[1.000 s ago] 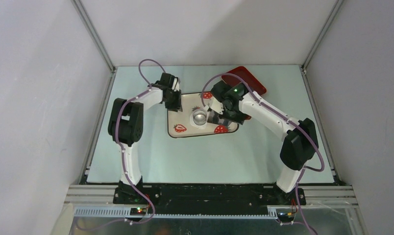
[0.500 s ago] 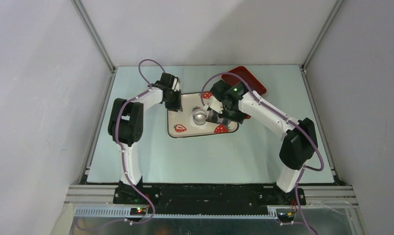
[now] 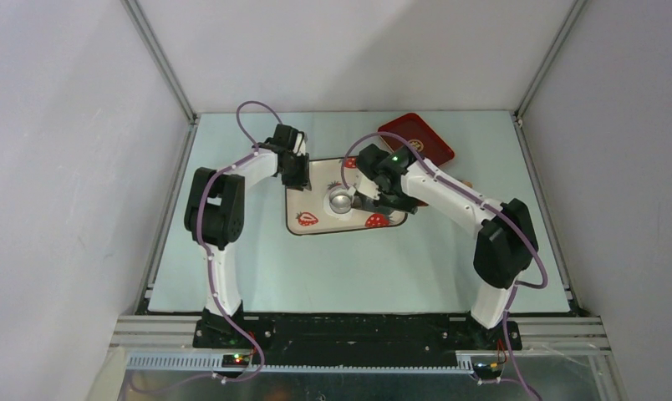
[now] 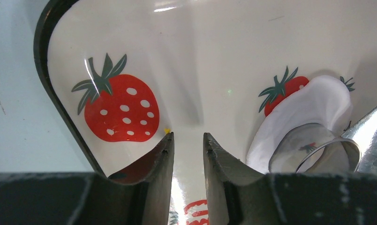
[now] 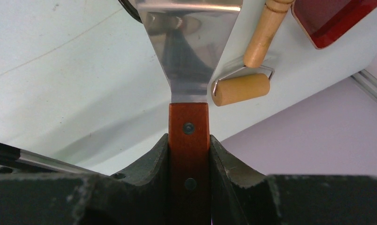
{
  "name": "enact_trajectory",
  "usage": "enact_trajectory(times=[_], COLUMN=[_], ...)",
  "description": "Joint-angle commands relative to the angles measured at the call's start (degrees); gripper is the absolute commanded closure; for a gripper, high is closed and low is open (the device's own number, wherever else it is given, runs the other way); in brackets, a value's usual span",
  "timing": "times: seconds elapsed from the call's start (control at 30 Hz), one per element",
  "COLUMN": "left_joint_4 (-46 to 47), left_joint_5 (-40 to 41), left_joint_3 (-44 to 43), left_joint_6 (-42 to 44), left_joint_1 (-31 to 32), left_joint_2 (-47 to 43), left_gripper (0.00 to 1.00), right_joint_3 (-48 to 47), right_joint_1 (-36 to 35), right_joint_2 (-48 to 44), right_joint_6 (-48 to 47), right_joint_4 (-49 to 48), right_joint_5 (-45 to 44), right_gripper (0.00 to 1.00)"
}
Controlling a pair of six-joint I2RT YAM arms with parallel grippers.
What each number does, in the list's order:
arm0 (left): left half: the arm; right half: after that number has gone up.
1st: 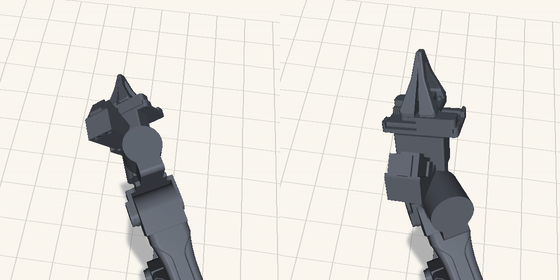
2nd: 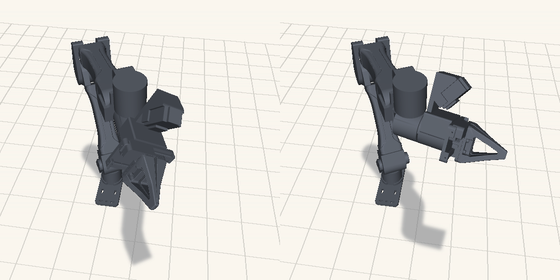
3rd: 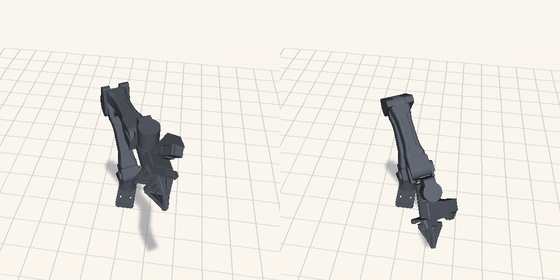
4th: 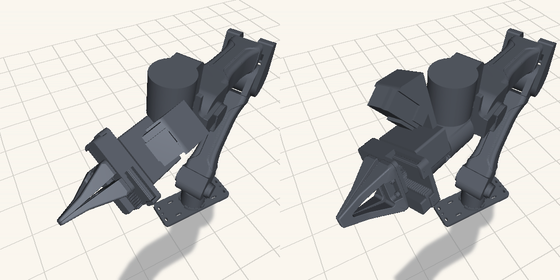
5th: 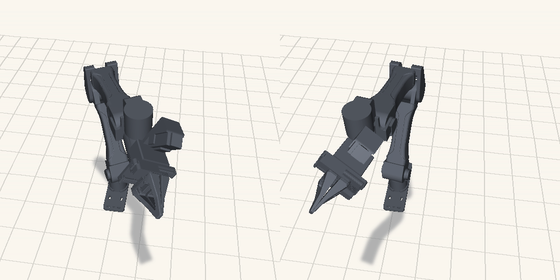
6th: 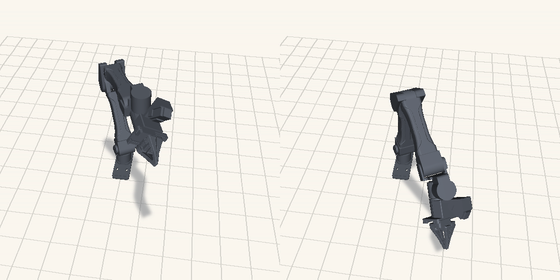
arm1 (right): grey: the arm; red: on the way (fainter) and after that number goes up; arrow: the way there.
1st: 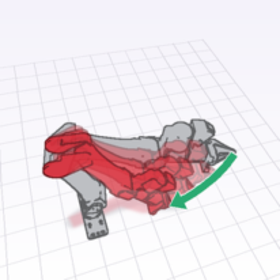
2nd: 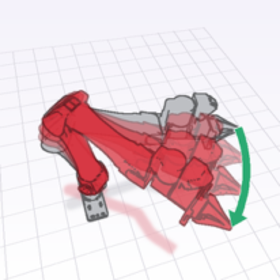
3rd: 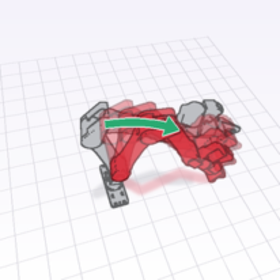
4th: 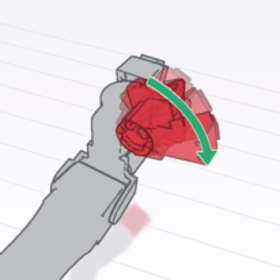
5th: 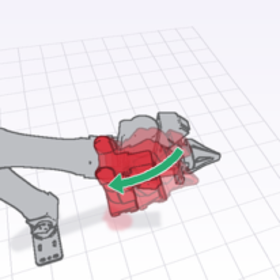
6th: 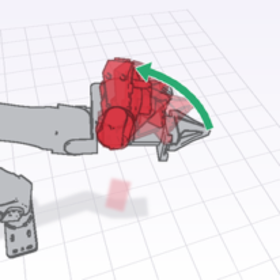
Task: Roll out the dumpling wrappers from the dough
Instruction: Remove the dumpling wrapper from the work surface.
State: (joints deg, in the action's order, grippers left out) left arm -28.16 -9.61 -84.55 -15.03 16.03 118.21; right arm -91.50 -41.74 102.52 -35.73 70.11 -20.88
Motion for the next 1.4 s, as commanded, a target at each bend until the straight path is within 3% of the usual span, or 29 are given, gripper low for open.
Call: enact_trajectory(times=[0.0, 0.3, 0.33, 0.37, 0.43, 0.93, 1.2, 1.37], left_joint_4=[0.9, 0.9, 0.8, 0.8, 0.8, 0.8, 0.8, 0.8], left_joint_5=[0.7, 1.8, 1.8, 1.9, 2.1, 2.6, 2.8, 2.8], left_joint_3=[-2.2, -2.0, -1.9, -1.9, -1.9, -1.9, -1.6, -1.5], left_joint_6=[-0.5, -0.4, -16.3, -4.3, -0.9, -0.7, -0.7, -0.6], left_joint_1=[0.5, 0.4, 0.5, 0.4, 0.5, 0.5, 0.5, 0.5], left_joint_2=[0.5, 0.2, 0.1, 0.0, 0.1, -0.2, -0.7, -1.0], left_gripper=[0.66, 0.66, 0.66, 0.66, 0.66, 0.66, 0.65, 0.65], right_joint_3=[1.9, 2.8, 2.9, 2.9, 3.1, 5.1, -2.9, -10.2], right_joint_1=[-1.3, -3.0, -3.2, -3.4, -3.7, -4.1, -2.3, 3.0], right_joint_2=[-1.8, -2.9, -3.1, -3.4, -3.8, -5.2, -0.4, 3.3], right_joint_6=[-3.9, -6.6, -6.9, -7.0, -7.3, -5.2, -0.2, 3.4], right_joint_4=[0.8, 2.4, 2.7, 2.8, 3.5, 5.1, 9.4, 13.4], right_joint_5=[-3.1, -3.9, -3.8, -3.5, -3.3, 2.7, 11.7, 16.7], right_gripper=[1.0, 1.0, 1.0, 1.0, 1.0, 1.0, 1.0, 1.0])
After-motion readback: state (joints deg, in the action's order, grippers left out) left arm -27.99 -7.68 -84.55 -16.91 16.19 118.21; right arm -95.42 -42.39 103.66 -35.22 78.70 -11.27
